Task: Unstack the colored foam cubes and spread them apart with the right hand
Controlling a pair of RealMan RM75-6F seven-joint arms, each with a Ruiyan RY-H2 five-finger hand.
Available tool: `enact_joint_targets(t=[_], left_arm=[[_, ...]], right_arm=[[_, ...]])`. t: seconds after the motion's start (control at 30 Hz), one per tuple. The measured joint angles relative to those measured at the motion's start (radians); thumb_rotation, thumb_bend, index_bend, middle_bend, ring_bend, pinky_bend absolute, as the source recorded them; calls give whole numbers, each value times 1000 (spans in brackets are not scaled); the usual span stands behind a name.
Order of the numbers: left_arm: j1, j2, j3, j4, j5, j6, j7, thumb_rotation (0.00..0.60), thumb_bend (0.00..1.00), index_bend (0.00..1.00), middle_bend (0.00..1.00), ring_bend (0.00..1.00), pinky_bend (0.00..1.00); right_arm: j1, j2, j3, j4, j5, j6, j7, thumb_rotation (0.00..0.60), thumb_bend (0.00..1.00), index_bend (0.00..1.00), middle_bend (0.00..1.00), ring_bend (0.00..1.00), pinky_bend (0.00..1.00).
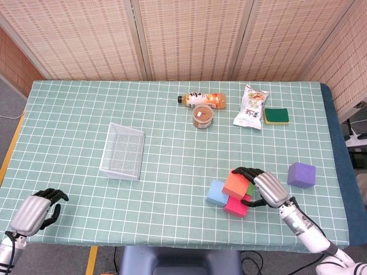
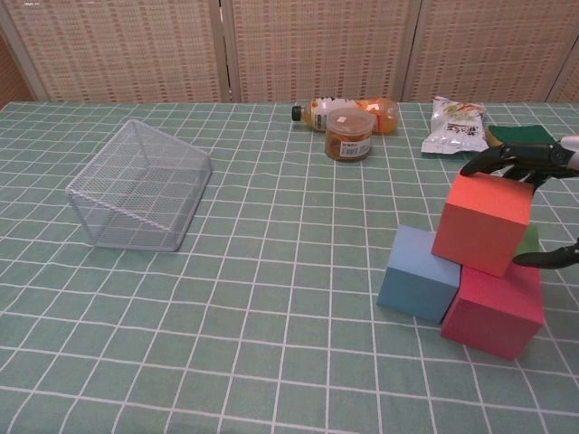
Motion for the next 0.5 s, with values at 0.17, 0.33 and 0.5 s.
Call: enact_joint_targets(t=[0.17, 0.33, 0.5], left_arm=[[-1, -1, 0, -1, -1, -3, 3, 600, 679, 433, 404, 339, 483], [-4, -2, 3, -4, 1, -10, 12, 600, 679, 433, 404, 338, 483], [-3, -3, 2, -3, 1, -8, 11, 600, 679, 433, 404, 338, 483]], right_arm=[[-21, -35, 14, 52, -12, 92, -37, 600, 89, 651, 569, 582, 701], [-73, -64, 53, 95, -2, 259, -121, 600, 88, 651, 570, 582, 701], [-123, -64, 109, 94, 95, 308, -236, 600, 88, 648, 569, 582, 701]])
